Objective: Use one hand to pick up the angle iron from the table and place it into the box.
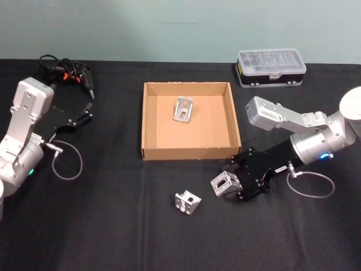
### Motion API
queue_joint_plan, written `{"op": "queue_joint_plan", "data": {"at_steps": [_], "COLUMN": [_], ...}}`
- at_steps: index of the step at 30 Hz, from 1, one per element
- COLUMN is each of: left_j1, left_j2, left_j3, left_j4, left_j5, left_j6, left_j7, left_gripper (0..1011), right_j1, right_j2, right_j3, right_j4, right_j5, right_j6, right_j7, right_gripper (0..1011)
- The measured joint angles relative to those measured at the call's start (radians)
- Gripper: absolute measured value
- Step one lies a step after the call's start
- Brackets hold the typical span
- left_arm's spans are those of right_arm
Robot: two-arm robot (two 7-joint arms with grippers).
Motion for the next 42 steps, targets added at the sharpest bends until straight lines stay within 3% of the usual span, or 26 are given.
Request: {"op": "queue_joint_plan", "data": {"at_steps": [5,12,28,35,39,42], "left_j1": [0.000,0.000,0.000,0.000,0.000,0.000], "left_j2": [0.000,0.000,0.000,0.000,0.000,0.000], "left_j3": [0.000,0.000,0.000,0.000,0.000,0.000], "left_j4": [0.000,0.000,0.000,0.000,0.000,0.000], "left_j5": [0.000,0.000,0.000,0.000,0.000,0.000], "left_j6": [0.000,0.000,0.000,0.000,0.000,0.000], "left_j7": [0.000,0.000,0.000,0.000,0.000,0.000], "left_gripper": [1000,1000,1000,1000,1000,1000], "right_j1": [-0.005,-0.011,-0.021,-0.030,-0.042,-0.050], "right_j2": [0.004,0.008,0.017,0.026,0.032,0.033], "right_j3": [0.001,0.003,0.021,0.084,0.137,0.158], "right_j4": [-0.007,-0.017,-0.045,-0.112,-0.162,-0.183], "right_j5": [-0.001,-0.001,0.014,0.088,0.124,0.126], "right_j6": [0.005,0.010,0.017,0.026,0.026,0.026], "right_j7": [-0.005,-0.009,-0.020,-0.057,-0.131,-0.184], "right_gripper": [651,476,476,476,476,476]}}
